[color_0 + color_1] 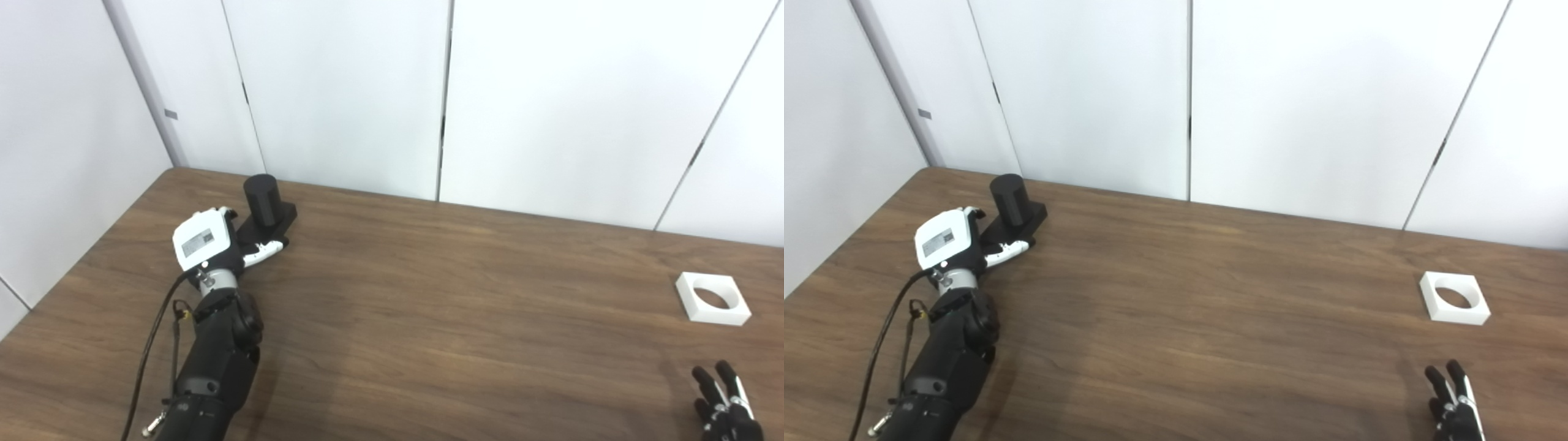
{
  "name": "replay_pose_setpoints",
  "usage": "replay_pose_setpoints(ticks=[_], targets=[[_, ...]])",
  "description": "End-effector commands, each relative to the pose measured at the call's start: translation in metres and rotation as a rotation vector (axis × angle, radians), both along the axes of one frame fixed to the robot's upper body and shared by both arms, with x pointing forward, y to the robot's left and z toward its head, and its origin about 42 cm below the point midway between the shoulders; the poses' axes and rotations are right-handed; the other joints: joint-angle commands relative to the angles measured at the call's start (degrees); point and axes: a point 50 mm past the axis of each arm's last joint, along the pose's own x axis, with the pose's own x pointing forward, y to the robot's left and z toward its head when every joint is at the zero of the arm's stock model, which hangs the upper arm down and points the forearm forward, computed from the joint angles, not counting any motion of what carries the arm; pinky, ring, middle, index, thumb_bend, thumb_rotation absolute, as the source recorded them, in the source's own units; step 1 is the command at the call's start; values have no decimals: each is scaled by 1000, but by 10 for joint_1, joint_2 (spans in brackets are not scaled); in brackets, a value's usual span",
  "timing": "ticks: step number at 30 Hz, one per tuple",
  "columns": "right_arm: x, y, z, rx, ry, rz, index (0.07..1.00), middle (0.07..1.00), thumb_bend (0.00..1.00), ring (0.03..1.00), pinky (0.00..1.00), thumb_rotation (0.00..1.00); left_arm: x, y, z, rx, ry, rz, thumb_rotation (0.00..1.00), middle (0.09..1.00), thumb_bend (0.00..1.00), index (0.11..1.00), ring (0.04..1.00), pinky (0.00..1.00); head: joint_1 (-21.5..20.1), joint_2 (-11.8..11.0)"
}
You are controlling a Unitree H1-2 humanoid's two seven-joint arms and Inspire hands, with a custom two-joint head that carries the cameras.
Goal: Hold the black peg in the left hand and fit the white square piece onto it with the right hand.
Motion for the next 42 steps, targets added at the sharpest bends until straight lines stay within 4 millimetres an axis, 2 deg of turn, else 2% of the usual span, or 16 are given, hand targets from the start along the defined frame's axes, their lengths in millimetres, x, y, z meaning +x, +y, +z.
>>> replay_pose_setpoints(ticks=[1, 11, 27, 29, 35, 39, 42], targets=[[-1, 0, 2, 3, -17, 6, 989, 937, 661, 1000, 1000, 1000, 18, 6, 32, 70, -66, 3, 667, 886, 900, 781, 921, 907, 1, 1], [-1, -1, 2, -8, -11, 3, 991, 933, 651, 1000, 1000, 1000, 24, 9, 31, 106, -23, 10, 681, 866, 903, 764, 910, 920, 1, 1], [-2, -2, 1, -2, -15, 10, 996, 942, 646, 1000, 1000, 1000, 25, 7, 30, 100, -18, 11, 598, 837, 873, 708, 892, 895, 2, 4], [-2, -2, 2, -4, -16, 10, 997, 942, 658, 1000, 1000, 1000, 24, 7, 29, 87, -38, 12, 544, 816, 873, 616, 879, 888, 2, 5], [-2, -2, 3, -5, -19, 10, 993, 939, 634, 1000, 1000, 1000, 22, 7, 27, 54, -71, 8, 442, 816, 850, 481, 885, 907, 3, 5], [-1, -2, 2, -6, -23, 13, 994, 936, 633, 1000, 1000, 1000, 21, 8, 25, 48, -84, 3, 404, 807, 848, 454, 879, 900, 3, 5], [-2, -2, 3, 4, -16, 12, 995, 939, 650, 1000, 1000, 1000, 22, 8, 24, 55, -64, 1, 431, 803, 845, 458, 882, 909, 1, 8]])
